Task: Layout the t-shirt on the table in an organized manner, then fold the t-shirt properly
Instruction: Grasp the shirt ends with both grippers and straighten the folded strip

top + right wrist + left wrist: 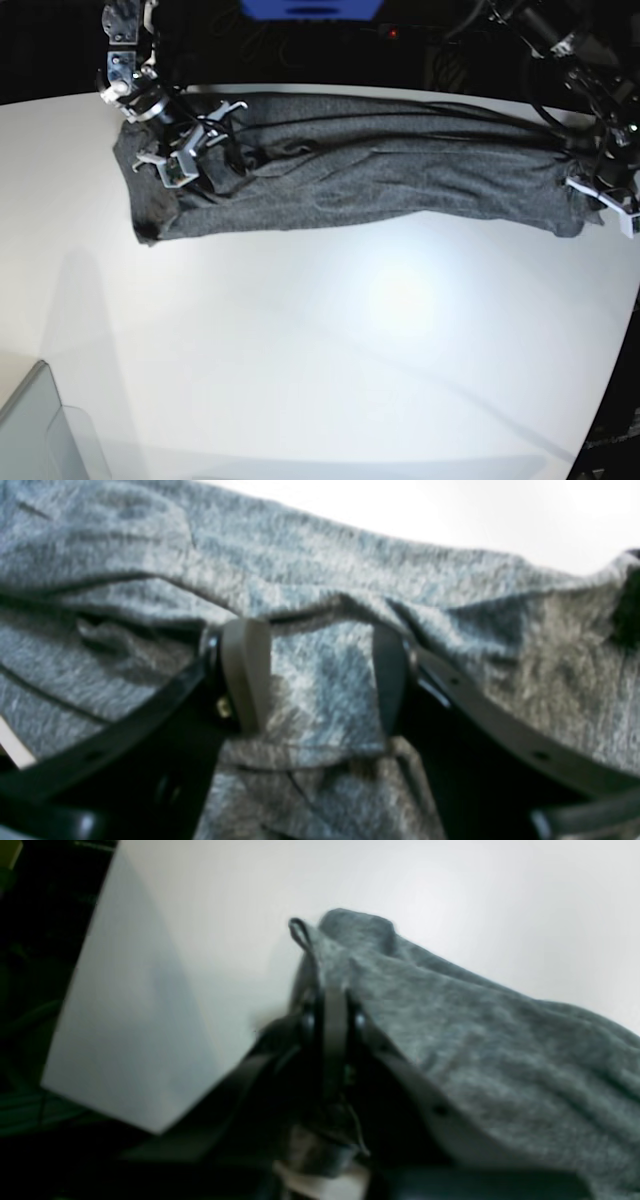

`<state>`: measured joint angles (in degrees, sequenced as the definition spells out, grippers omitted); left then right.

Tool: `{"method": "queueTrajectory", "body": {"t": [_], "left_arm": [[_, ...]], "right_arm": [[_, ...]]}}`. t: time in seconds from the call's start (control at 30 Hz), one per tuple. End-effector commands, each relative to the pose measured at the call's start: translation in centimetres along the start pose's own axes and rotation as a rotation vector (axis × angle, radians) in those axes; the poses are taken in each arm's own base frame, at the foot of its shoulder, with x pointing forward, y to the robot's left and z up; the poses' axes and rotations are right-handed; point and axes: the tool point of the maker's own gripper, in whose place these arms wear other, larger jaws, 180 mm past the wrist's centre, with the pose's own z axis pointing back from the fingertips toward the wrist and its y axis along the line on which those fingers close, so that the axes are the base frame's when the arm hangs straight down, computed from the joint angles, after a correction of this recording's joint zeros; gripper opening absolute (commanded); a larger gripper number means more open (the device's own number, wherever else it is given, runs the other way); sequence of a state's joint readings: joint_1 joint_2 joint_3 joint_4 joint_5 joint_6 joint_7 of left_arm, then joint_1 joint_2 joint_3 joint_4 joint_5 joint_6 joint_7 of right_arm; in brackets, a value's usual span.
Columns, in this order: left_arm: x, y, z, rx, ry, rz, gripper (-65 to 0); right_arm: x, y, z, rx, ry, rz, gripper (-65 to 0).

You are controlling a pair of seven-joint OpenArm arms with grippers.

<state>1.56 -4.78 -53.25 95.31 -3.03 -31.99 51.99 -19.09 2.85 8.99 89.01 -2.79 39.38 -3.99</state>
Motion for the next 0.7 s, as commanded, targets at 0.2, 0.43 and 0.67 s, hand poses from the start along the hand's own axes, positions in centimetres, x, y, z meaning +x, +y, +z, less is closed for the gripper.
{"method": "queueTrajectory", "body": {"t": [0.2,0.43,0.67], "left_arm": [[1.2,2.4,1.1,0.058,-0.060,0.035,-34.3],[1.1,2.8,1.3,0.068,-0.062,0.047,-32.3],[1.2,2.8,1.3,0.068,-0.064,0.046,-32.2]], "right_arm": [[1.7,-1.9,0.7,-0.067,-0.073,-0.031,-29.8],[2.4,-5.6,1.9,-0.203,-0.116,-0.085,-18.8],[2.2,-6.8,2.6,-0.241,-0.119,-0.090,-18.8]]}}
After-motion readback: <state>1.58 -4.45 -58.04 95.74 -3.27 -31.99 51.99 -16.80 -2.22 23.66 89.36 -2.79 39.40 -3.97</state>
